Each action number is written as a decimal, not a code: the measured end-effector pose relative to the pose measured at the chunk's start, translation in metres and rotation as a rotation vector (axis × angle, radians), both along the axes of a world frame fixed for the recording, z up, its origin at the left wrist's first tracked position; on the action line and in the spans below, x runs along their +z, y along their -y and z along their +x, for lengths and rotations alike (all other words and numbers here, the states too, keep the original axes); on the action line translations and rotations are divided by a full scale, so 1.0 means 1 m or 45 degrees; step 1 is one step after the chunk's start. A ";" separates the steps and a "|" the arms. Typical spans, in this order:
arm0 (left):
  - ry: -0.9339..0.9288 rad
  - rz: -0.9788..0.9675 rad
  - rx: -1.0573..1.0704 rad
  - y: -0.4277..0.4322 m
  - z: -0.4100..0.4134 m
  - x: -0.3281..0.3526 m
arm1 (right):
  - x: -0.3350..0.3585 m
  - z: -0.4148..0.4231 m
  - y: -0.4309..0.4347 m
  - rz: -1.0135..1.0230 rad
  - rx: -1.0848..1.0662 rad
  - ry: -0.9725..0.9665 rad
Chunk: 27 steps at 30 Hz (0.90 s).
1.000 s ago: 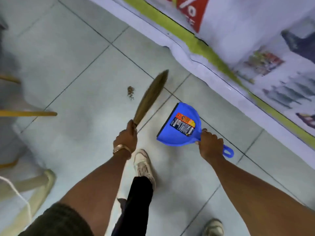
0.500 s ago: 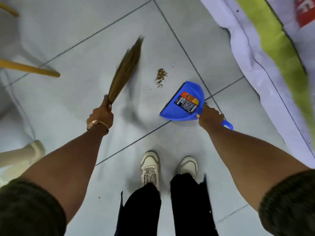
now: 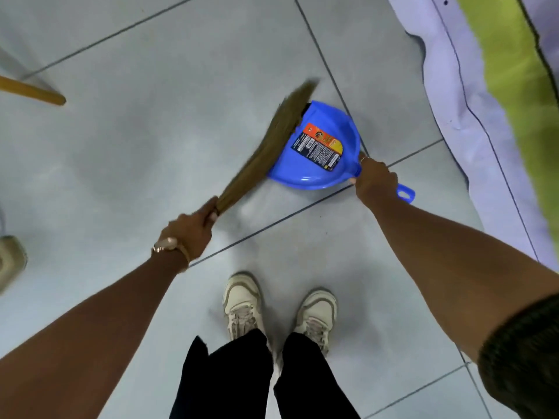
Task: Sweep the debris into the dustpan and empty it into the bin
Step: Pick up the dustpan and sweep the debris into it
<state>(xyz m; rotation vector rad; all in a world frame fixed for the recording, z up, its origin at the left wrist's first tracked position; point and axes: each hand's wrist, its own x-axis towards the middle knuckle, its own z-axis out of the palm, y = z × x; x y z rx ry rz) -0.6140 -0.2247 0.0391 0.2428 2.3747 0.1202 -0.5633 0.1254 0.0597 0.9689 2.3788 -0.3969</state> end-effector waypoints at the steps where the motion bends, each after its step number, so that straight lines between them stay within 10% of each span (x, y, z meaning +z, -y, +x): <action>1: 0.010 0.036 0.016 0.000 0.007 0.002 | -0.001 0.001 -0.001 -0.012 -0.013 -0.016; 13: -0.163 0.302 0.195 0.001 0.057 0.090 | -0.017 0.057 0.031 -0.224 -0.472 -0.172; 27: -0.170 -0.014 0.000 -0.070 -0.067 -0.005 | -0.034 0.068 -0.006 -0.131 -0.485 -0.144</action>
